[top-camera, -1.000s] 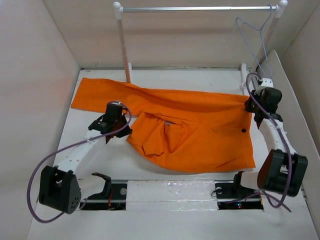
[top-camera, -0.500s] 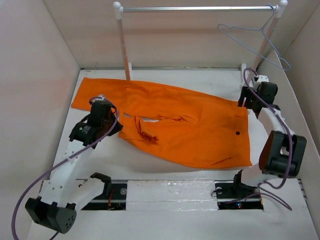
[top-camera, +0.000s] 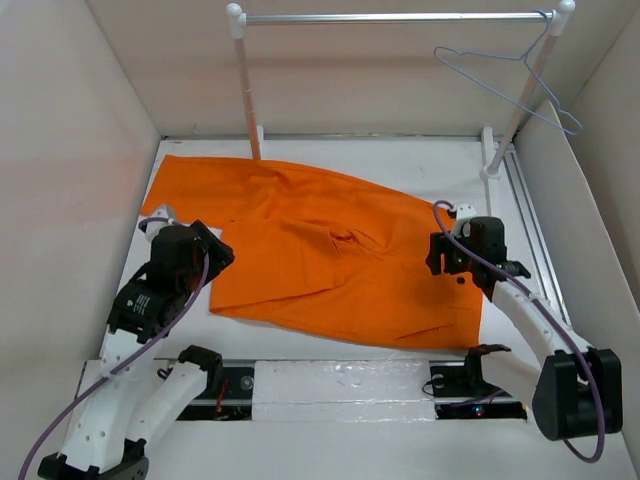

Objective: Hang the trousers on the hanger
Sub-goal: Flatten out the trousers at the center of the board.

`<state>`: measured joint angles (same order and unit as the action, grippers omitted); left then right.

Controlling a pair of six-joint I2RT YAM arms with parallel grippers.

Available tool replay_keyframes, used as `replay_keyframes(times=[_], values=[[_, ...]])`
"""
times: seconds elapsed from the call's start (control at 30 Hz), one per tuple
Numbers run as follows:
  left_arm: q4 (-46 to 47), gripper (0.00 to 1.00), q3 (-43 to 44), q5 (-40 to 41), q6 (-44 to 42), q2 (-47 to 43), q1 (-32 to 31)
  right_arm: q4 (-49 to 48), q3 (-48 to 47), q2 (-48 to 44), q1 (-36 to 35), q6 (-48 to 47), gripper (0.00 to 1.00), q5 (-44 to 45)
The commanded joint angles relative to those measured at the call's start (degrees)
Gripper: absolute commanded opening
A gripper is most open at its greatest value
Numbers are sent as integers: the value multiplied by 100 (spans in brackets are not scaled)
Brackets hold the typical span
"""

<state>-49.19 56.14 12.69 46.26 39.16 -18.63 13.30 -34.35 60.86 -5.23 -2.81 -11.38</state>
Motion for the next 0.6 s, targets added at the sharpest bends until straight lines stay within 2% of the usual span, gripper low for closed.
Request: replay_keyframes(times=[0.0, 0.07, 0.1, 0.13, 0.17, 0.2, 0.23, 0.37, 0.4, 0.5, 0.53, 0.57], values=[[426, 60, 476, 279, -546, 231, 9, 217, 156, -294, 40, -167, 71, 136], [995, 60, 407, -562, -1151, 513, 9, 243, 218, -382, 319, -237, 65, -65], [1199, 61, 346, -861, -1276, 871, -61, 252, 209, -399, 391, -281, 59, -145], [1419, 60, 267, -1482, -1417, 1074, -183, 278, 192, -426, 453, -360, 35, -233], [1725, 60, 188, -1575, -1496, 1294, -350, 305, 105, -435, 505, -396, 16, -260], [1781, 60, 204, -1576, -1610, 1827, -682, 374, 69, -443, 593, -439, 3, -269], [1851, 60, 222, -1594, -1672, 2102, -851, 410, 16, -443, 594, -527, 0, -338], [2105, 60, 572, -1102, -1874, 3289, -1888, 595, -221, -505, 787, -642, 0, -584], [2150, 61, 748, -884, -1840, 3883, -2229, 630, -248, -575, 787, -633, 2, -707], [2308, 61, 1047, -795, -1840, 4387, -2627, 683, -230, -689, 787, -616, 21, -874], [2352, 61, 1144, -603, -1796, 4547, -2793, 683, -195, -742, 787, -633, 33, -1075], [2483, 60, 1293, -549, -1796, 4705, -2795, 691, -178, -751, 787, -633, 38, -1173]])
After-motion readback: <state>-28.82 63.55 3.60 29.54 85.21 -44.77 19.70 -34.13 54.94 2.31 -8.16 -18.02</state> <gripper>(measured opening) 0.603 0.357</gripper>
